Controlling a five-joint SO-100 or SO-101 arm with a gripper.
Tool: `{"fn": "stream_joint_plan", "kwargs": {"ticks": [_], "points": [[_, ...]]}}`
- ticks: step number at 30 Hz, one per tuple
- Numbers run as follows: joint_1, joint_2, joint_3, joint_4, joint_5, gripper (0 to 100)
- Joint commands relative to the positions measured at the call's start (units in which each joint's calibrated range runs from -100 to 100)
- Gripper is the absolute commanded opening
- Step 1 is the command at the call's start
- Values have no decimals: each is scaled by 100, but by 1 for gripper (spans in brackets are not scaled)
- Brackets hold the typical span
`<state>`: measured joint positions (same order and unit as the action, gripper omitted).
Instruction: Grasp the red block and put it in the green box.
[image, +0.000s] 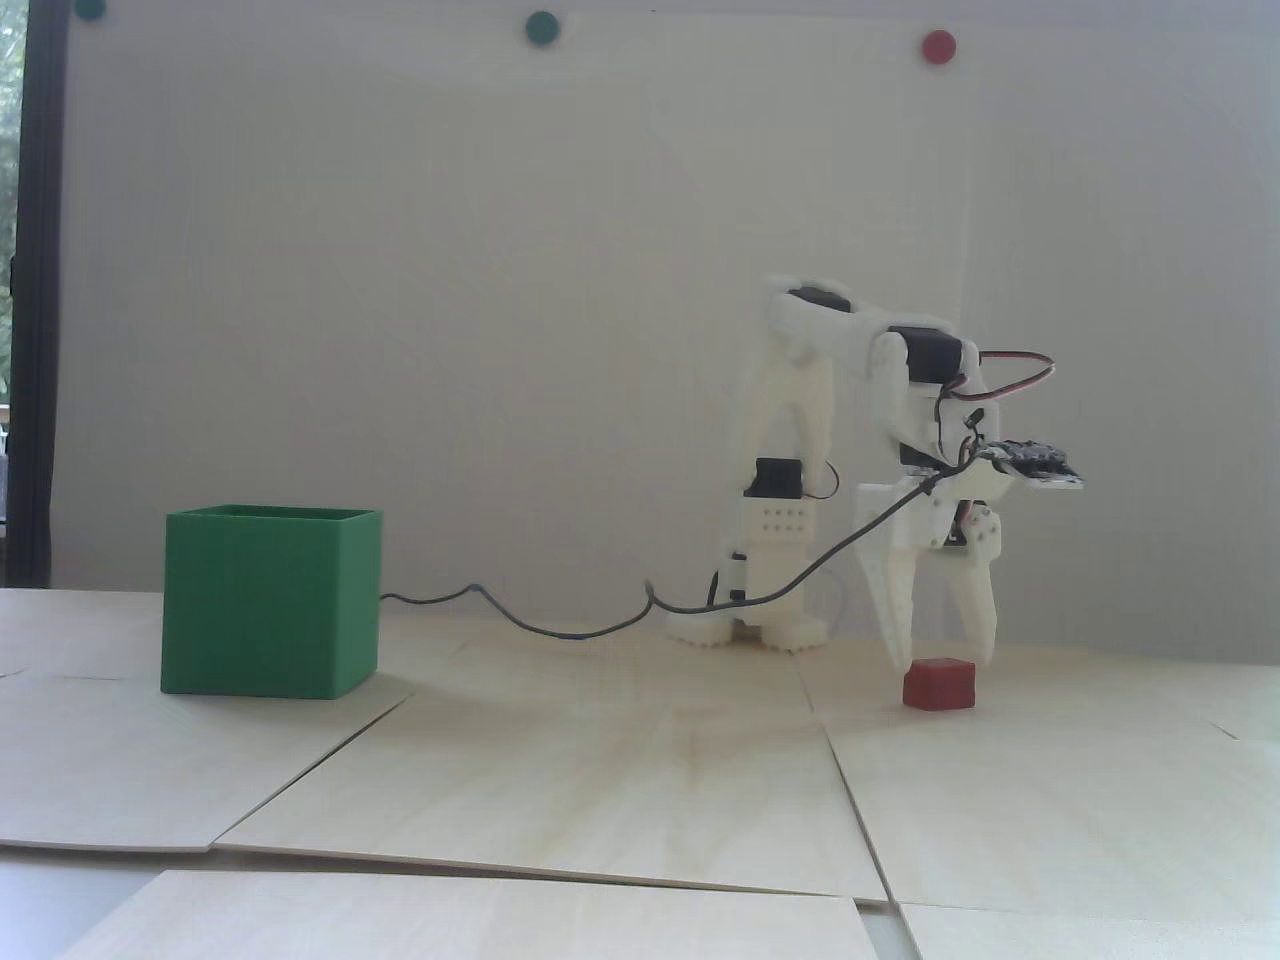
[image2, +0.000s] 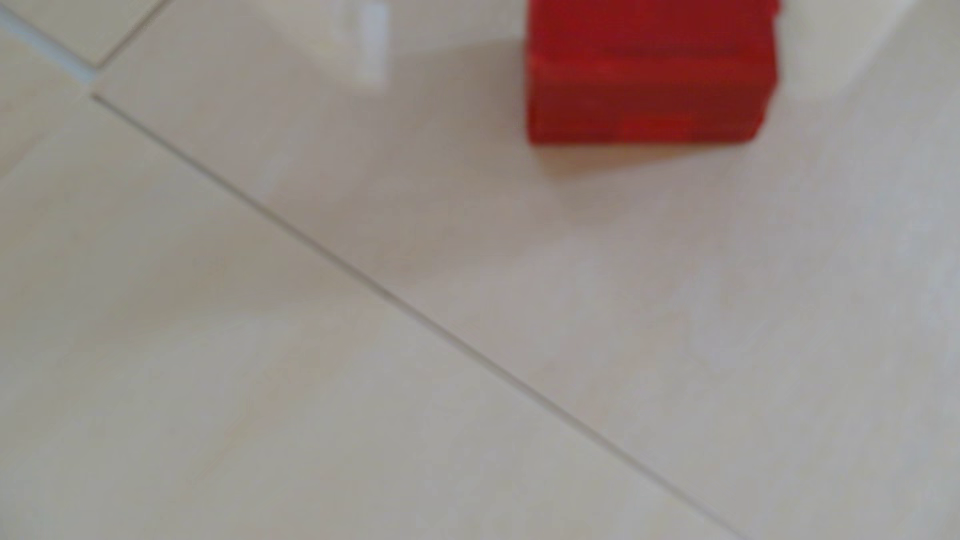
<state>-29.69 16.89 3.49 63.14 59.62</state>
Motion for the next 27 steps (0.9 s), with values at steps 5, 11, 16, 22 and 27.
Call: {"fn": "stream_joint_plan", "kwargs": {"ticks": [5,11,16,22,27], "points": [[-10,-75,-47,-41,-272,27],[-10,-75,-47,102,-272,27],[-18,-75,-47,127,-272,27],[30,-75,-39,136,-262,27],[-18,-83,-65,642,-246,27]]}}
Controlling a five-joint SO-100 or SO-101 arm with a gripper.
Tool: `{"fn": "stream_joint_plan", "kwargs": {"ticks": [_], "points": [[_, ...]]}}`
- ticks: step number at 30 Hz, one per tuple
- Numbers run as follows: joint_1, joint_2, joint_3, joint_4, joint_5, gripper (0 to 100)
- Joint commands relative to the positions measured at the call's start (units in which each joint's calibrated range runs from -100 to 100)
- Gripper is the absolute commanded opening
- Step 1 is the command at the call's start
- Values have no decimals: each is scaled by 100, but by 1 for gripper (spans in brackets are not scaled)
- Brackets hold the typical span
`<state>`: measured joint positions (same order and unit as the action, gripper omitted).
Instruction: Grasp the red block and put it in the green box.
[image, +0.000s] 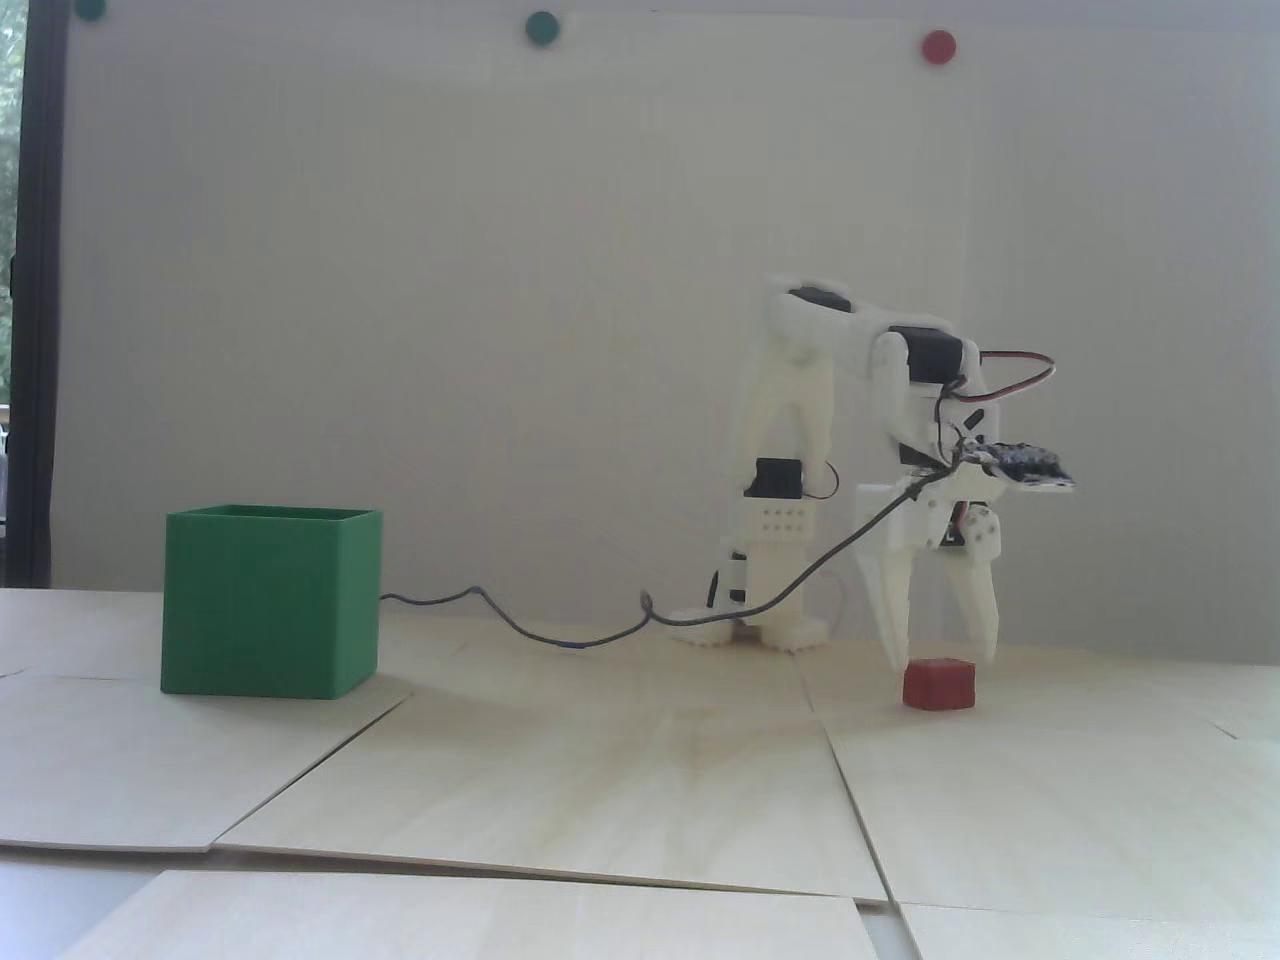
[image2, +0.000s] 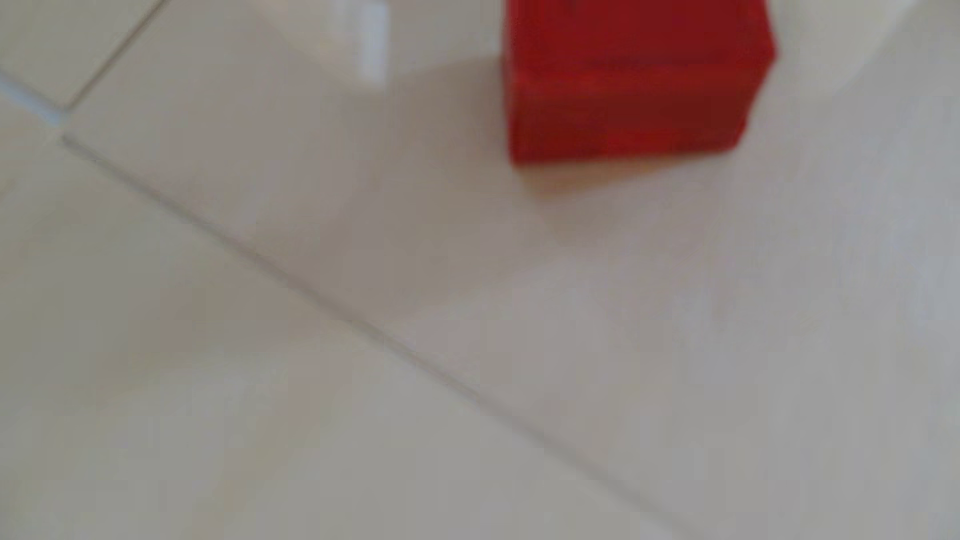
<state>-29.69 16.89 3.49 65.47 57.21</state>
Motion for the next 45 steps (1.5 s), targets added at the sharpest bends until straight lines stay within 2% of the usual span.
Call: {"fn": "stream_joint_plan", "kwargs": {"ticks": [1,45], "points": [[-18,-83,-65,400,-15,27],[-27,620,-136,392,26,27]]}}
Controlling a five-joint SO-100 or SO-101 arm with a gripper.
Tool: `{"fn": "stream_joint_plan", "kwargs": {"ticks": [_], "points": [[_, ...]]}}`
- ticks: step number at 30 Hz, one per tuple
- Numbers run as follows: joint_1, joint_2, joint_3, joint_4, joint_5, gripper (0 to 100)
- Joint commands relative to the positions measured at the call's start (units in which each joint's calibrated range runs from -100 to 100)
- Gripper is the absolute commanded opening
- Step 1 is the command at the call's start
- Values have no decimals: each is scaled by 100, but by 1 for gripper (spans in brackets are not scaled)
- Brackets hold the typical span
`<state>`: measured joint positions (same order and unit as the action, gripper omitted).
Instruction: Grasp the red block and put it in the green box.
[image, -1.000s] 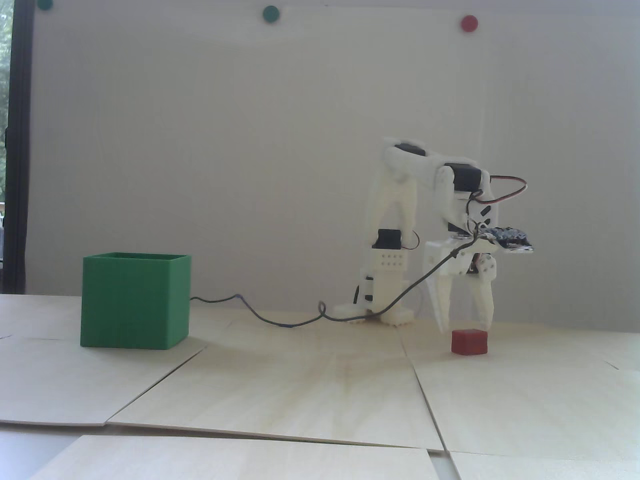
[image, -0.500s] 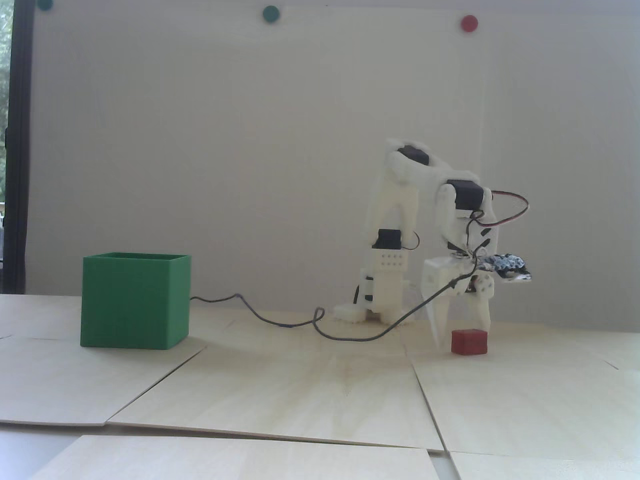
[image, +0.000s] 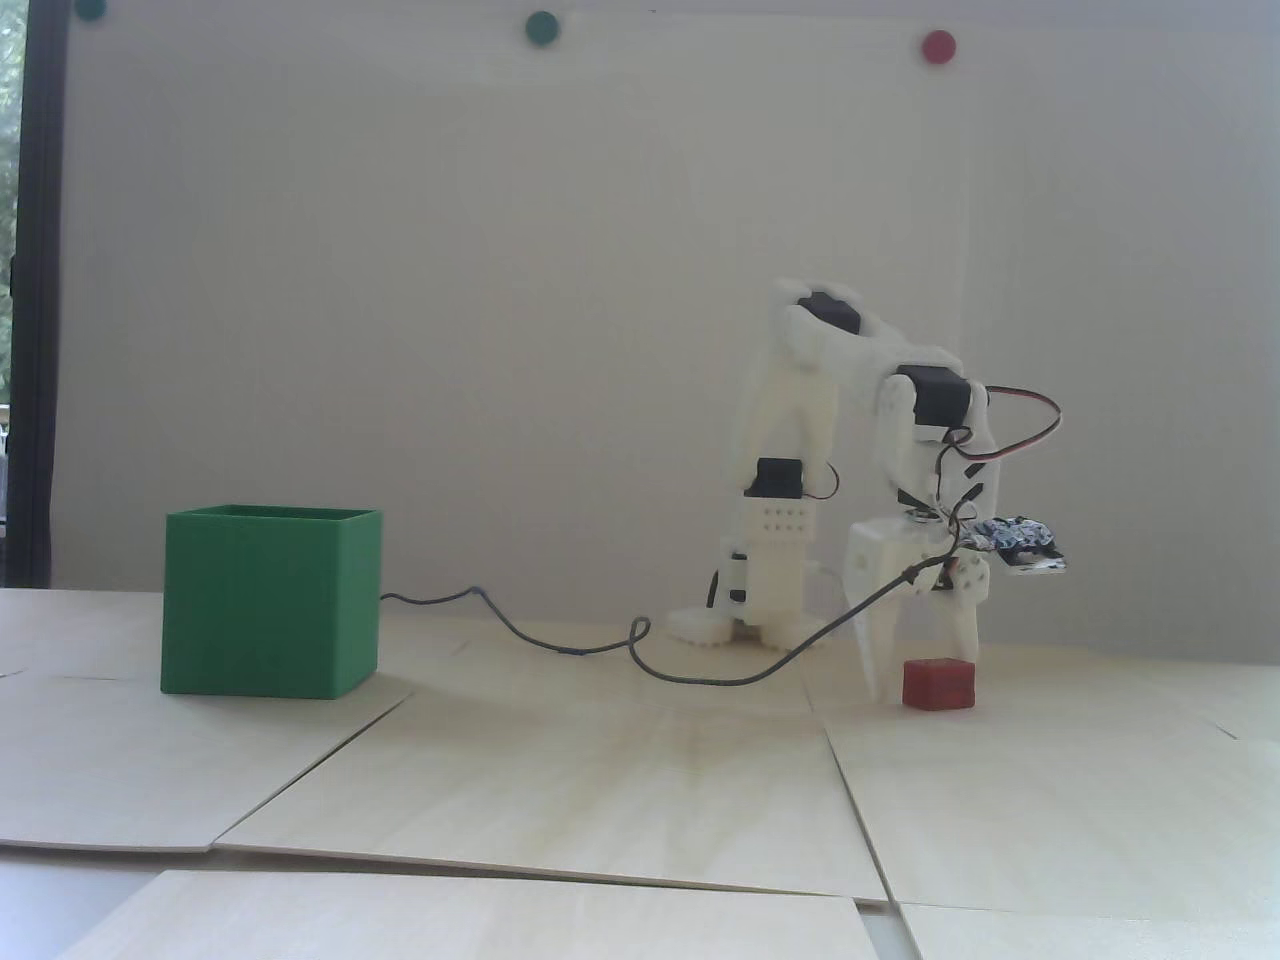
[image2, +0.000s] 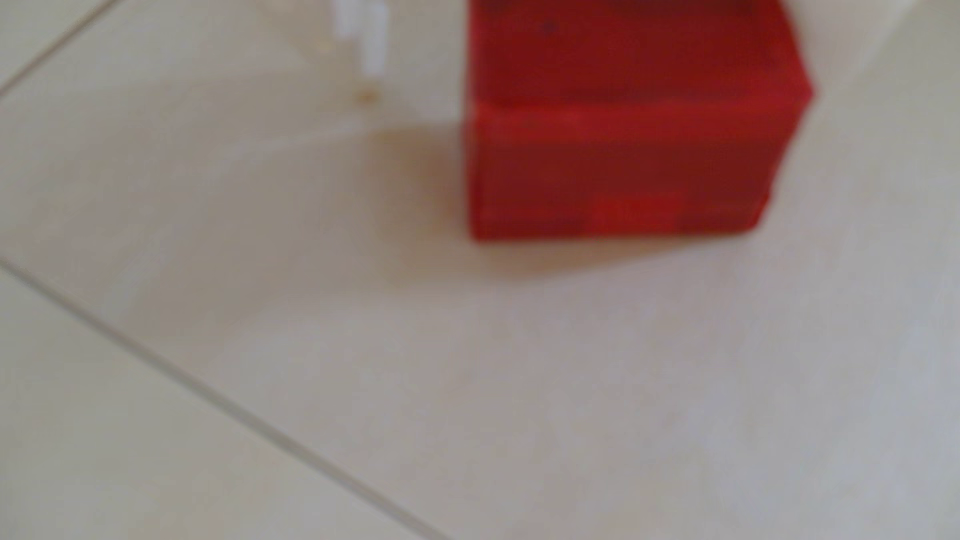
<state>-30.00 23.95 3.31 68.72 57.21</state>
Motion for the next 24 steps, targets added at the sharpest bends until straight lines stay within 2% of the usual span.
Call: {"fn": "stream_joint_plan", "kwargs": {"ticks": [1,5,18,24], "points": [[4,-86,-154,67,32,27],[-20,-86,-447,143,224,27],[-28,-86,-677,93,250,27],[20,-86,-677,84,521,27]]}}
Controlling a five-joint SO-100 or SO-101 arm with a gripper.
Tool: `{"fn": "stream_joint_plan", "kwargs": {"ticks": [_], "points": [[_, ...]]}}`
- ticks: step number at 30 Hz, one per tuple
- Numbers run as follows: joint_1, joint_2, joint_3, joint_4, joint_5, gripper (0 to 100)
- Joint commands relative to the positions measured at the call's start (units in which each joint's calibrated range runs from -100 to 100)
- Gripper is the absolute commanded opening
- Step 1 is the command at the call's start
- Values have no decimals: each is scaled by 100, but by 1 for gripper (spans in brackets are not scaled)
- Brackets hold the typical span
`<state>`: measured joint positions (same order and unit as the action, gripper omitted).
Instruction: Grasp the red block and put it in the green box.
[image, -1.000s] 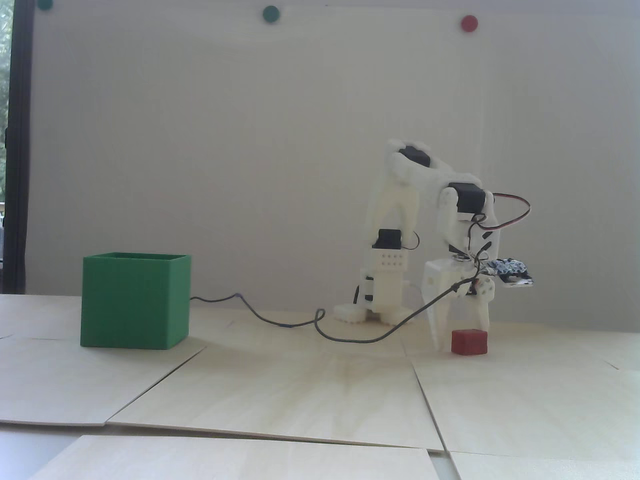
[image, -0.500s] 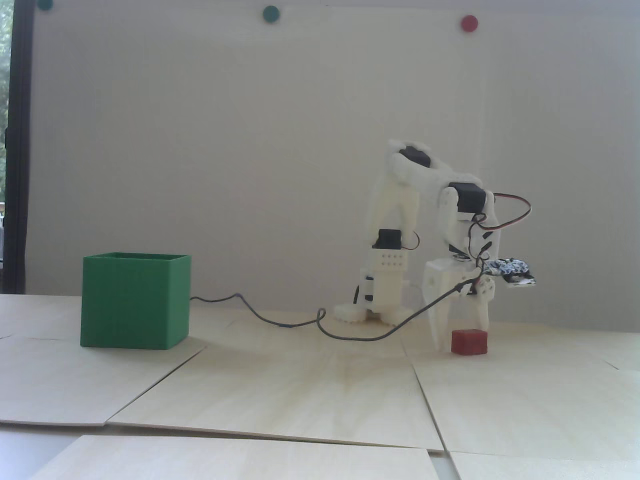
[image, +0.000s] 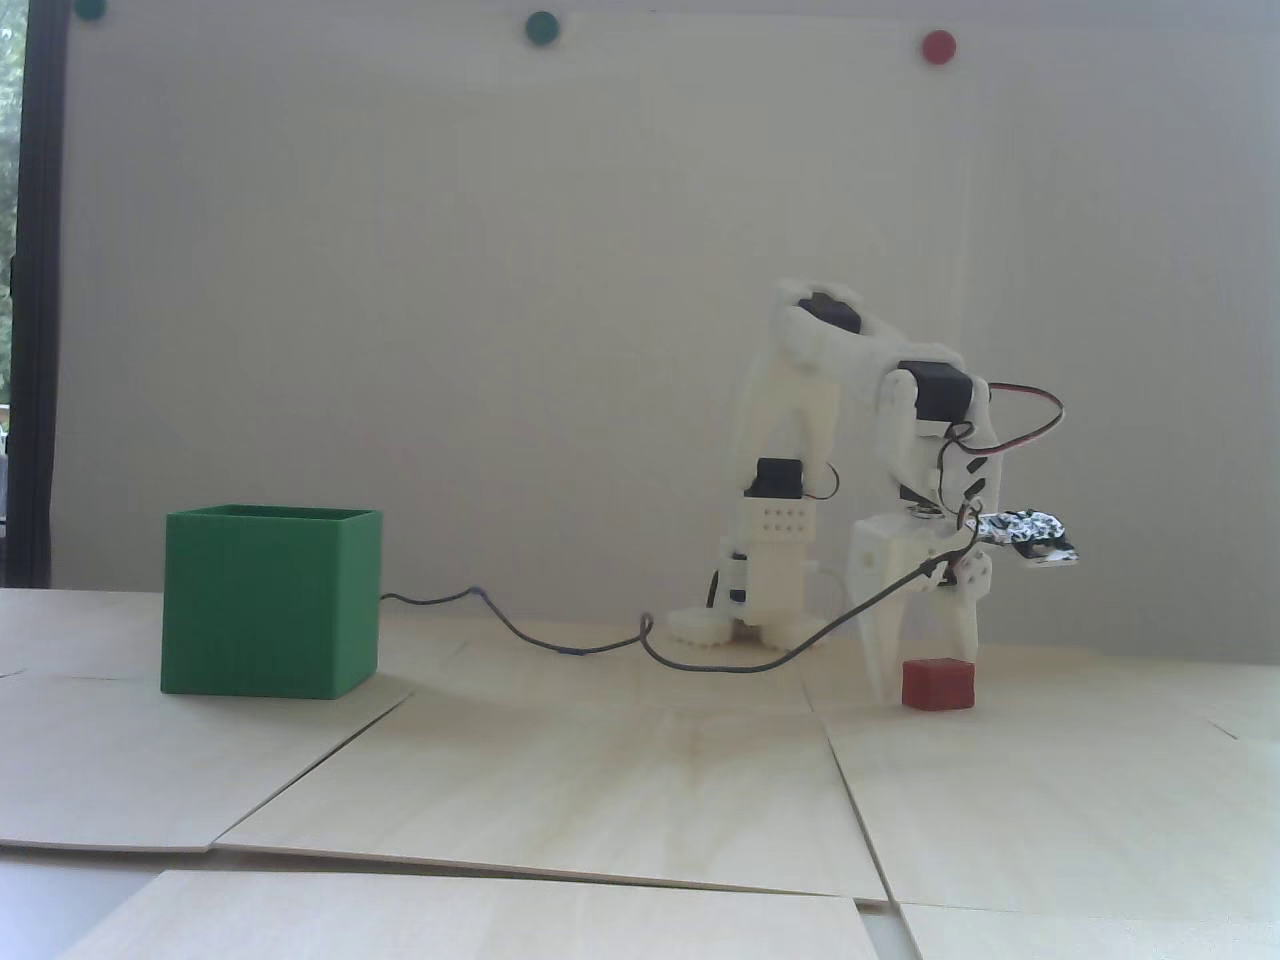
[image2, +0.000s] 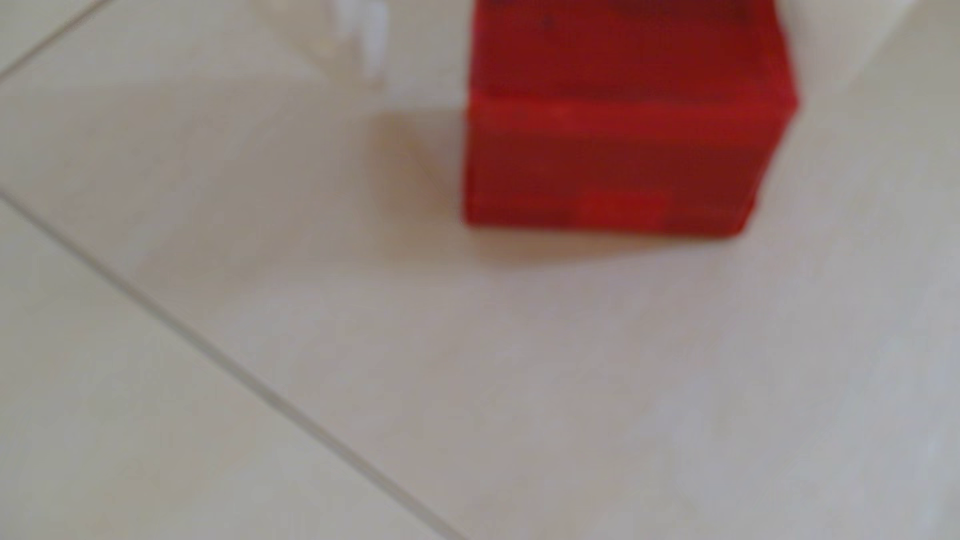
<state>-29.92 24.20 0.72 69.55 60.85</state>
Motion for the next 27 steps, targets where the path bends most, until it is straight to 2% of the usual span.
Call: {"fn": "stream_joint_plan", "kwargs": {"ticks": [1,9,27], "points": [[12,-111,-418,1,156,27],[29,-103,-418,-421,156,27],[117,-103,-693,-412,156,27]]}}
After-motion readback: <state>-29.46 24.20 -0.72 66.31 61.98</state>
